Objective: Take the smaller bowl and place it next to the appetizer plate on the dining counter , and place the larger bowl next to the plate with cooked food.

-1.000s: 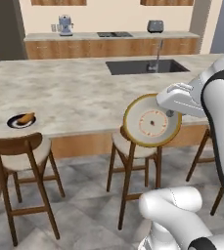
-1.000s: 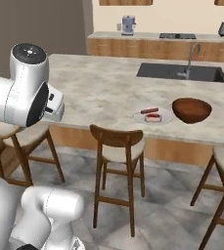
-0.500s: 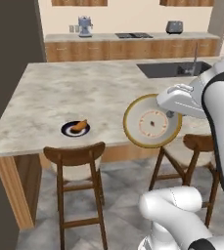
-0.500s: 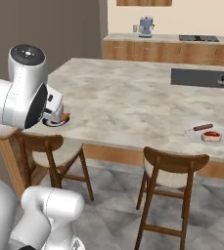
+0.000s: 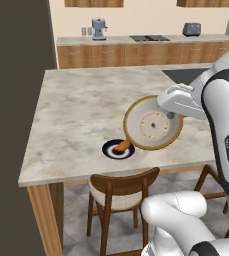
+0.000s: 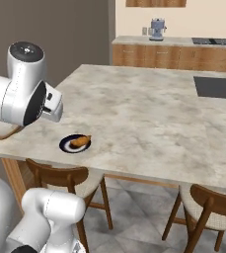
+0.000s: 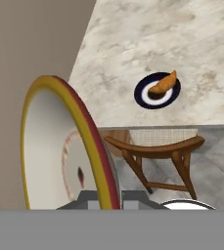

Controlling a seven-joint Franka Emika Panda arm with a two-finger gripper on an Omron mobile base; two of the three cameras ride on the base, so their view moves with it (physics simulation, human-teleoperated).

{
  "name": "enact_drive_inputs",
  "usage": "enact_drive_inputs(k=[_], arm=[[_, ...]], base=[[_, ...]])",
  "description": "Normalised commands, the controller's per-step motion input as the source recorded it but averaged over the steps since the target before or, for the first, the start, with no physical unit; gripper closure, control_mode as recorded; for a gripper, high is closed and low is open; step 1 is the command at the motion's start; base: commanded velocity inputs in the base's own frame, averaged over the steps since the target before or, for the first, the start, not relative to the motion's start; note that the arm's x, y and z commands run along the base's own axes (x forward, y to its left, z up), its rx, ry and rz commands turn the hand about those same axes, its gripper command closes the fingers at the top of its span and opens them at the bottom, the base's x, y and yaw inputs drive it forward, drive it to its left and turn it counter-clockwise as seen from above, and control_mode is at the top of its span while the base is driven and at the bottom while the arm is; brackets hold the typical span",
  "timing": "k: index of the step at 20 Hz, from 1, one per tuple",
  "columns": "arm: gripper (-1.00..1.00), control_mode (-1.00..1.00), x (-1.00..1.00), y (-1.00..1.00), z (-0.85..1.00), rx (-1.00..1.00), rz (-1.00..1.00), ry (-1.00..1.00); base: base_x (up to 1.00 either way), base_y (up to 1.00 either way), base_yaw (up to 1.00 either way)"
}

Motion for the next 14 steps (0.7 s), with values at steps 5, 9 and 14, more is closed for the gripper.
enact_drive_inputs(k=[5,9,14], arm=[[1.00,1.00,0.00,0.00,0.00,0.00,0.00,0.00],[1.00,-1.00,0.28,-0.32,-0.48,0.00,-0.07,0.04],[1.00,-1.00,0.39,-0.70,-0.49,0.12,-0.19,0.18]], base=[[0.65,-0.02,0.00],[0.00,0.00,0.00],[0.00,0.00,0.00]])
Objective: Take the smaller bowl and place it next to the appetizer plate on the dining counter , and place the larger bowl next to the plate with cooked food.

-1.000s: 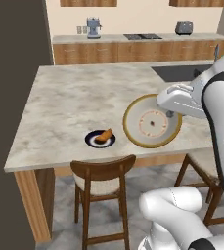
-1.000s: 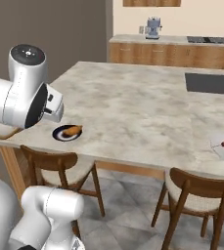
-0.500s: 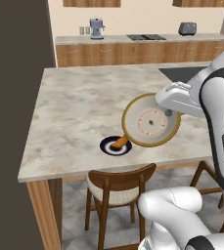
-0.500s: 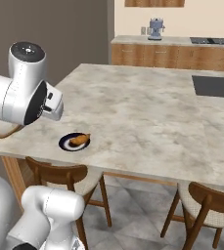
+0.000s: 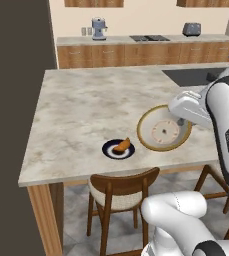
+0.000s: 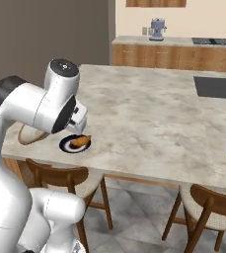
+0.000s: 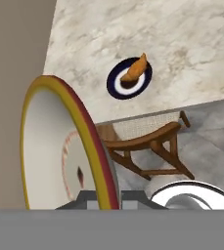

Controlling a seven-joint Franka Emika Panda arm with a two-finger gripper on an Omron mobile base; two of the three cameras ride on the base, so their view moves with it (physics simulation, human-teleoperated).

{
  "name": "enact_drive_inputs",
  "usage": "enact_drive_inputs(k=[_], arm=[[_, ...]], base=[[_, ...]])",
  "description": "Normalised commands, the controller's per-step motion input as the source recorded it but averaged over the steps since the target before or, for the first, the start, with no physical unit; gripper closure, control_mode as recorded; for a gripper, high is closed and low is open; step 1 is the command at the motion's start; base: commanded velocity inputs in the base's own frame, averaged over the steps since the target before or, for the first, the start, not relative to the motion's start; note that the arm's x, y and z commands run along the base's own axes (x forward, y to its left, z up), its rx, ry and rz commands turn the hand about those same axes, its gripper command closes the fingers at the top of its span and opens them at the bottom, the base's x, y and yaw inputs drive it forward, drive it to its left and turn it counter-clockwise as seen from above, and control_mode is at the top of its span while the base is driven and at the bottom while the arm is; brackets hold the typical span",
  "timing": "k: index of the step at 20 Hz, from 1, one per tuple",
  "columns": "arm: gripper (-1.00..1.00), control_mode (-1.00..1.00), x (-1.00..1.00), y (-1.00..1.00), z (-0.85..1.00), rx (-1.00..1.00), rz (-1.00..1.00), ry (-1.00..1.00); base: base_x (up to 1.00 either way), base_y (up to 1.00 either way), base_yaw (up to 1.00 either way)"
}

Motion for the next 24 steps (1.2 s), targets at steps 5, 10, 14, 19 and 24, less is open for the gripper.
enact_drive_inputs(k=[5,10,14,19,24], arm=[[1.00,-1.00,0.18,-0.37,-0.32,0.28,-0.34,0.03],[1.00,-1.00,0.06,-0.33,-0.38,0.12,-0.35,0.01],[1.00,-1.00,0.09,-0.88,-0.29,0.14,-0.26,0.18],[1.00,-1.00,0.51,-0.45,-0.34,0.27,-0.11,0.27],[1.00,-1.00,0.62,-0.01,-0.36,0.18,-0.01,0.19]], base=[[0.00,0.00,0.00],[0.00,0.00,0.00],[0.00,0.00,0.00],[0.00,0.00,0.00],[0.00,0.00,0.00]])
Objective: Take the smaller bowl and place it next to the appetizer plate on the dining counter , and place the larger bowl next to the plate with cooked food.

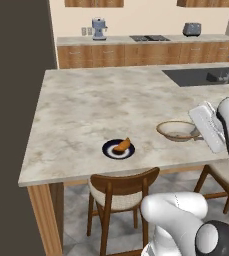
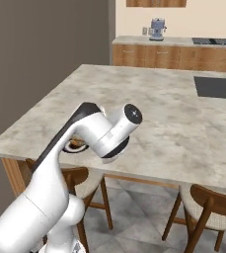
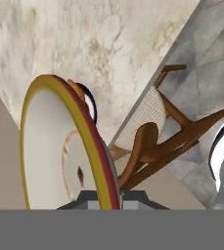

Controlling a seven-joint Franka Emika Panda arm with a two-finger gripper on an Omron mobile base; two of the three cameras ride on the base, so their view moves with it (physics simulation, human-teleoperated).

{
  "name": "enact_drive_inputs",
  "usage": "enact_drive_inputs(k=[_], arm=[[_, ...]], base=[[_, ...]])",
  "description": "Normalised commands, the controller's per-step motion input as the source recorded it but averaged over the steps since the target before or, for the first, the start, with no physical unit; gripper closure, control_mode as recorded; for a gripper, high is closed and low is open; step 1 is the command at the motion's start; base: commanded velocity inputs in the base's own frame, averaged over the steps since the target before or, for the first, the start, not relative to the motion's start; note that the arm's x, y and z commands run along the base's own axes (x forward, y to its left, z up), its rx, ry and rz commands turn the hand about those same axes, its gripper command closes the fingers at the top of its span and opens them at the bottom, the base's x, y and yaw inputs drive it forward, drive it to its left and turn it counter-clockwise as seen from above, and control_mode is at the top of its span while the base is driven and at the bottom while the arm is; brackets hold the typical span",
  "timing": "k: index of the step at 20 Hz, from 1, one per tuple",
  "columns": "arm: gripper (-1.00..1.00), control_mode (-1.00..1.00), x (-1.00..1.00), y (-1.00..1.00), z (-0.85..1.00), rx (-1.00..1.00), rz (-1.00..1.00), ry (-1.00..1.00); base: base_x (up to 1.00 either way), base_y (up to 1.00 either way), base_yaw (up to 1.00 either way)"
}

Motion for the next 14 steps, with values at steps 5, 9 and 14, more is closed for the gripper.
enact_drive_inputs(k=[5,9,14], arm=[[1.00,-1.00,0.18,0.00,-0.47,-0.04,0.00,-0.01],[1.00,-1.00,0.26,0.00,-0.67,-0.08,-0.01,-0.02],[1.00,-1.00,0.50,0.00,-0.49,0.00,0.00,0.00]], base=[[0.00,0.00,0.00],[0.00,0.00,0.00],[0.00,0.00,0.00]])
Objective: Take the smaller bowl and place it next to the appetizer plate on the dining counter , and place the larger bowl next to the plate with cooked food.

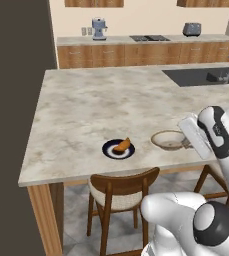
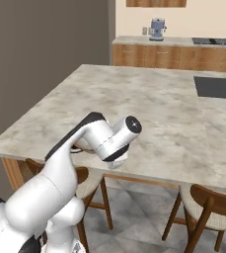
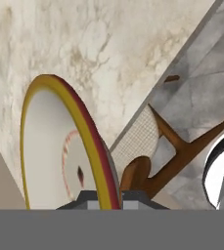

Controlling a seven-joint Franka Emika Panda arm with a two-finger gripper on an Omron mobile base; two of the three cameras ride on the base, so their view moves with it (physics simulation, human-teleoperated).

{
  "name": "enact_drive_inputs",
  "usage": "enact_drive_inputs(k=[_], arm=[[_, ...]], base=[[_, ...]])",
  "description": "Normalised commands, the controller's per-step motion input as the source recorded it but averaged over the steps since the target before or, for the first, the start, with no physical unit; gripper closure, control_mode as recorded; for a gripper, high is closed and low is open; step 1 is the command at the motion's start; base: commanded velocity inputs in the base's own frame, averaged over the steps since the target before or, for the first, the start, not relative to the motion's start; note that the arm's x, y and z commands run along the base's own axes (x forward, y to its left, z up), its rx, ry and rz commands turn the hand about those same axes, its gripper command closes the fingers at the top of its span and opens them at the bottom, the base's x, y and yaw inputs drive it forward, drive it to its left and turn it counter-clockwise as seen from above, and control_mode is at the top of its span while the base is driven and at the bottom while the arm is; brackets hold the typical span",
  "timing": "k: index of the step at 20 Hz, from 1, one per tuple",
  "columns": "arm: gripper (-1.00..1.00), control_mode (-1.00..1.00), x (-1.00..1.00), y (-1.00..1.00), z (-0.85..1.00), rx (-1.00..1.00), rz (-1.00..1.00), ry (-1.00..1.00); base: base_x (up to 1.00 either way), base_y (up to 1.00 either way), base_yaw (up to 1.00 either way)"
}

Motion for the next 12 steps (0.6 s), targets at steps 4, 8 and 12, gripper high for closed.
enact_drive_inputs(k=[4,8,12], arm=[[1.00,-1.00,0.60,0.00,-0.49,0.00,0.00,0.01],[1.00,-1.00,0.63,0.00,-0.39,0.00,0.00,0.02],[1.00,-1.00,0.64,0.00,-0.31,0.00,0.00,0.03]], base=[[0.00,0.00,0.00],[0.00,0.00,0.00],[0.00,0.00,0.00]])
